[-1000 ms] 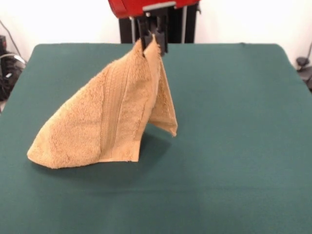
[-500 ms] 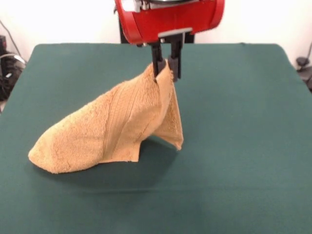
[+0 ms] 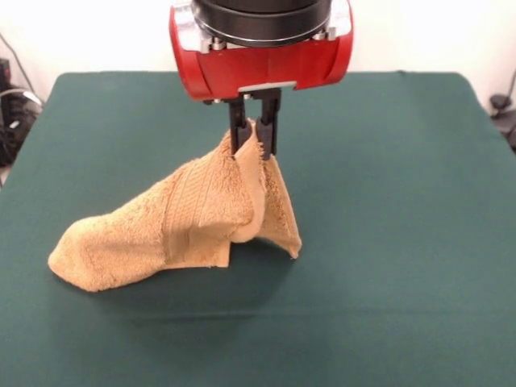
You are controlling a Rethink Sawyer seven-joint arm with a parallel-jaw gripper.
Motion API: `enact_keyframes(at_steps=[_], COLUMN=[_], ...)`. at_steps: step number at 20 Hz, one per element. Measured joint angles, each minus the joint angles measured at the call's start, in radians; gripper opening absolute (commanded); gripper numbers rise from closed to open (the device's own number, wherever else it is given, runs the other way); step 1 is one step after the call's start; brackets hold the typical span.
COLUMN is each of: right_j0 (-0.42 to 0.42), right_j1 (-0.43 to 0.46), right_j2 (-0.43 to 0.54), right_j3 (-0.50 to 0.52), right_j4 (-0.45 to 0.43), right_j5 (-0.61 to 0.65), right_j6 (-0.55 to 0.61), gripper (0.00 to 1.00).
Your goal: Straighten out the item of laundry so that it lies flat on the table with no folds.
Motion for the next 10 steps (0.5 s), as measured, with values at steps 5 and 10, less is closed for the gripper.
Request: enact_keyframes(at_steps=[5, 10], right_j0=[0.001, 0.013], right_j1=[0.011, 0.027], right_j2=[0.000, 0.000], right_j3=[-0.008, -0.026], right_j4=[0.012, 0.012], right_j5=[0.000, 0.000], right_j6=[0.000, 0.000], gripper=[0.00, 0.00])
